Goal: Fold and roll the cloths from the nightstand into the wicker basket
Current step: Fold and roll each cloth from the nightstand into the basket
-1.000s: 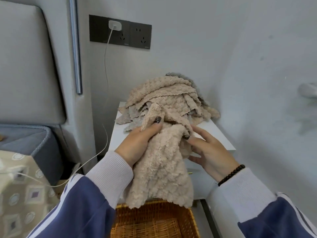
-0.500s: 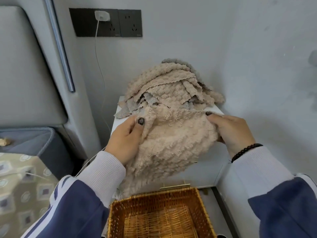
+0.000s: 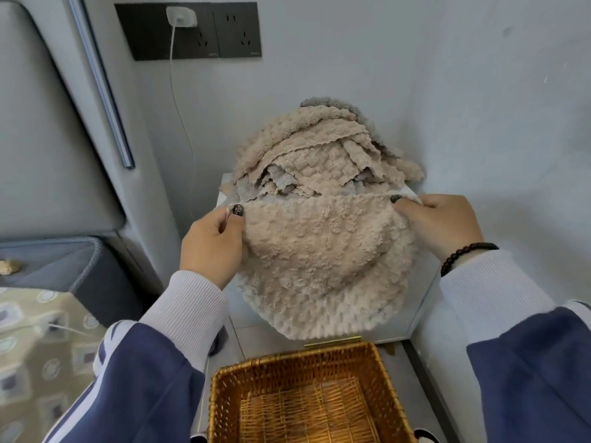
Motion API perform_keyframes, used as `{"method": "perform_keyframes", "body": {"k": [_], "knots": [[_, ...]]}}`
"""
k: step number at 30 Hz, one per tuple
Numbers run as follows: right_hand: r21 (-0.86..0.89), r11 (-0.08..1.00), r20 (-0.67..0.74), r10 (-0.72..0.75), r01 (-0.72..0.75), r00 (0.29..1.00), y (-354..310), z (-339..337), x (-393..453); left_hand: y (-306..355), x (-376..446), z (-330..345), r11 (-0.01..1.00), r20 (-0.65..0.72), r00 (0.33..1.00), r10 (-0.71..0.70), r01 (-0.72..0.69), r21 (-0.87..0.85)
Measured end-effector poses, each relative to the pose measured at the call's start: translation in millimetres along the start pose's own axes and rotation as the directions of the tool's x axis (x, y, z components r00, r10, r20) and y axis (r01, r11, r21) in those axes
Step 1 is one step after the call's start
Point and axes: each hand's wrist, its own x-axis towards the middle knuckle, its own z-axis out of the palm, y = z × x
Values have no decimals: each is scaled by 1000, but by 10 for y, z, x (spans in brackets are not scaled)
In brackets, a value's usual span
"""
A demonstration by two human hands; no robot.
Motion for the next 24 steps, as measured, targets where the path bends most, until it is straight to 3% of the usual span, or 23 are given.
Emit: {"method": "perform_keyframes", "body": {"k": [3,5,8,11,13,18,24], "knots": [[-98,995,-10,-1,0,1000,37,80,65,-29,30,-56,996,-26,999,-29,31,84],[-71,997,4,29,-28,1000,21,134,103,-59,79,-91,996,-18,998,-56,57,64],[119,984,50,131,-136,990,-24,223,151,-114,152,-90,986,0,990,-140,140,-93],[330,881,249,266,-340,931,-73,335,166,-89,176,-78,920,67,967,-245,254,-298],[378,834,336,282,-402,899,-108,403,191,-86,220,-62,888,70,964,-256,264,-377],[507,767,343,238,-393,909,-102,620,272,-117,351,-14,825,48,965,-257,245,-509],[709,602,328,180,-368,927,-112,800,358,-9,425,44,772,27,979,-204,178,-610]]}}
